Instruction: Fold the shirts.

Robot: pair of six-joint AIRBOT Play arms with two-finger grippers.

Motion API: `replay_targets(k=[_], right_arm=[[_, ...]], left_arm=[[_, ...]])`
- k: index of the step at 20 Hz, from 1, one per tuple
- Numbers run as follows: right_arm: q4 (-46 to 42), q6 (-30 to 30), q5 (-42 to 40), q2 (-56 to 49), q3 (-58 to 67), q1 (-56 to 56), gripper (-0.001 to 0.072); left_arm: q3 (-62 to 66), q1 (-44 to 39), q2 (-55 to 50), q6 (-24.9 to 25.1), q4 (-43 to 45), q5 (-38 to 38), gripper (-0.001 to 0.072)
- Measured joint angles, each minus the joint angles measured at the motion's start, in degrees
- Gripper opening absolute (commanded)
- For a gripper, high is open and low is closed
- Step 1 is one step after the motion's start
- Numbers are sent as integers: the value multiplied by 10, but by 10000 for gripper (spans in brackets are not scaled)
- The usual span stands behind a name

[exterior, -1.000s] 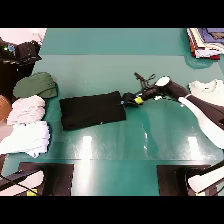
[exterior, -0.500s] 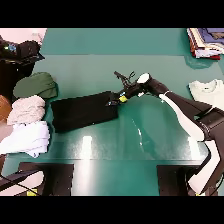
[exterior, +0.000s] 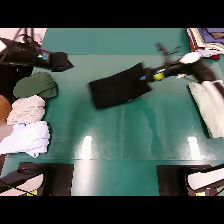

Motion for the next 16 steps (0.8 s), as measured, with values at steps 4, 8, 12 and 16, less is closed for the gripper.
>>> replay_targets(k=[4,8,12,16], right_arm=[[-9,1,-22,57,-9,-178,19],[-11,2,-39,78,-11,-320,19],[-10,2,-57,85,-10,-397,19],[-9,2,-57,87,32,-421,19]], left_arm=[[-5,-56,-1,0,-1,63,28],[-6,-84,-7,-1,-2,112,28],[-6,-92,-16,-2,-3,125,28],[-6,-94,-18,-4,-4,130,28]])
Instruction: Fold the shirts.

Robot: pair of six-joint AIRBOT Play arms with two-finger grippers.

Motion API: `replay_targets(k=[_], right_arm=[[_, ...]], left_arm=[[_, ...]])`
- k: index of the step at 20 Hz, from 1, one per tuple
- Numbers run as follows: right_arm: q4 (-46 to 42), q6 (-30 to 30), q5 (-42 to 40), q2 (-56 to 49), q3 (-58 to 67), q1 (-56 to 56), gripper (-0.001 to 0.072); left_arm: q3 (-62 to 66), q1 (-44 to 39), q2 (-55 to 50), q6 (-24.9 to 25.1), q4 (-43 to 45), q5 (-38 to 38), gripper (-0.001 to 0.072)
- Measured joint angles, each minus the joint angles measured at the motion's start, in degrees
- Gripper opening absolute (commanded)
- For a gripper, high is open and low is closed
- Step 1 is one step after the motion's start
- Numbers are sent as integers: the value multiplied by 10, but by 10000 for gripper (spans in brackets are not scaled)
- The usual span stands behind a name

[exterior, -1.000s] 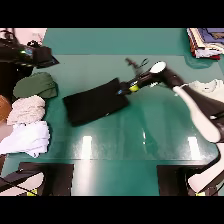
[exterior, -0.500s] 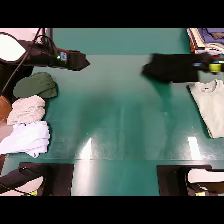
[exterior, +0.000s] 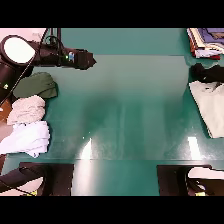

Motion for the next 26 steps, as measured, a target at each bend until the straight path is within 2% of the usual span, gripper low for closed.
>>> replay_targets(k=[6,10,14,19,20,22,23,26], right_arm=[[-1,10,77,1,139,-10,19],[-5,33,153,2,176,-31,19],[-23,45,206,33,120,-58,19],[-113,49,235,113,-24,-94,22],[-132,50,241,131,-56,-104,76],[-173,50,256,163,-113,-127,450],[-190,50,259,177,-137,-139,519],[-230,52,269,213,-199,-182,522]], left_arm=[[0,-1,-1,0,0,2,28],[0,-1,-1,0,0,-1,28],[0,-1,-1,2,0,-16,28],[0,-1,-1,3,1,-25,28],[0,-1,-1,4,1,-27,28],[0,-1,-1,7,1,-27,28],[0,-1,-1,10,1,-28,28],[0,-1,-1,16,1,-28,28]])
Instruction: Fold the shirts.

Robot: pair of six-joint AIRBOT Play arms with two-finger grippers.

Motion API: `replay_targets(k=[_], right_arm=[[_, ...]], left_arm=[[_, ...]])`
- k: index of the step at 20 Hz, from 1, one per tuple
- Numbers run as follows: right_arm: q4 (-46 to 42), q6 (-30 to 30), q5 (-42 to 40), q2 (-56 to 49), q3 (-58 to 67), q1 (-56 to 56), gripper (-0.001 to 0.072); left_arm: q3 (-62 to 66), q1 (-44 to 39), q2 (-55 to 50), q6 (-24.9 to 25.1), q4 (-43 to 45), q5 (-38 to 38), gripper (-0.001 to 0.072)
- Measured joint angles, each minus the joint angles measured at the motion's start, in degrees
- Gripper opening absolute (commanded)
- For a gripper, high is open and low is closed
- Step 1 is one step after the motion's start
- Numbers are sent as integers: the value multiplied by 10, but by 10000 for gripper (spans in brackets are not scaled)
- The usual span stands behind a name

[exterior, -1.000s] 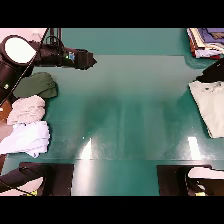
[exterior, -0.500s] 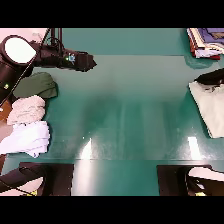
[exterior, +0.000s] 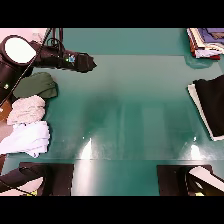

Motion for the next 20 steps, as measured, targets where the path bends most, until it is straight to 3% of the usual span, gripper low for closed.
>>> replay_targets(k=[5,11,12,16,20], right_arm=[[5,11,3,27,-22,-13,521],[91,13,-9,33,13,148,505],[96,13,-14,33,16,184,460],[99,12,-43,33,24,331,16],[64,2,-66,33,26,441,20]], left_arm=[[0,0,0,4,0,0,28],[0,0,0,4,1,1,28],[0,0,0,4,1,1,29],[0,0,0,4,2,2,28],[0,0,0,3,2,2,28]])
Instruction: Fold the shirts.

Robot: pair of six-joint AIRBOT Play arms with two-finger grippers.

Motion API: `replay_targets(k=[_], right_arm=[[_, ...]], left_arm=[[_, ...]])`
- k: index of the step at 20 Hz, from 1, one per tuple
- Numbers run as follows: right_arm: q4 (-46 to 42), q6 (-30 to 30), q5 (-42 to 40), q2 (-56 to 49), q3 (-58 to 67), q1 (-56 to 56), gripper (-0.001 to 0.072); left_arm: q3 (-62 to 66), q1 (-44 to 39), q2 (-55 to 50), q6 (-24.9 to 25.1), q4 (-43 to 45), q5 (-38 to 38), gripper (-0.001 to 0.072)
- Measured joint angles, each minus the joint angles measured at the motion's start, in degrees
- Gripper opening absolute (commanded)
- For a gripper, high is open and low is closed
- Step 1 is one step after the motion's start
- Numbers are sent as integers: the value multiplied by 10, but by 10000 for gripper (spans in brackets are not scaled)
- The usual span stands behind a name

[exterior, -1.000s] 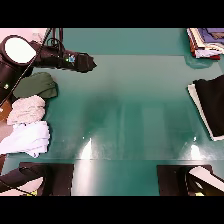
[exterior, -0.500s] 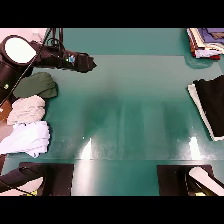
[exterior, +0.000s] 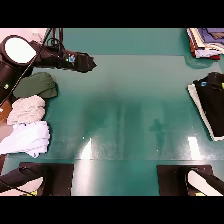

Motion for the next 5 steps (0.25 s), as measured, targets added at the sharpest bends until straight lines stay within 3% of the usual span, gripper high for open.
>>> replay_targets(k=[5], right_arm=[[-25,-4,-9,0,0,53,19]], left_arm=[[0,0,0,0,0,0,28]])
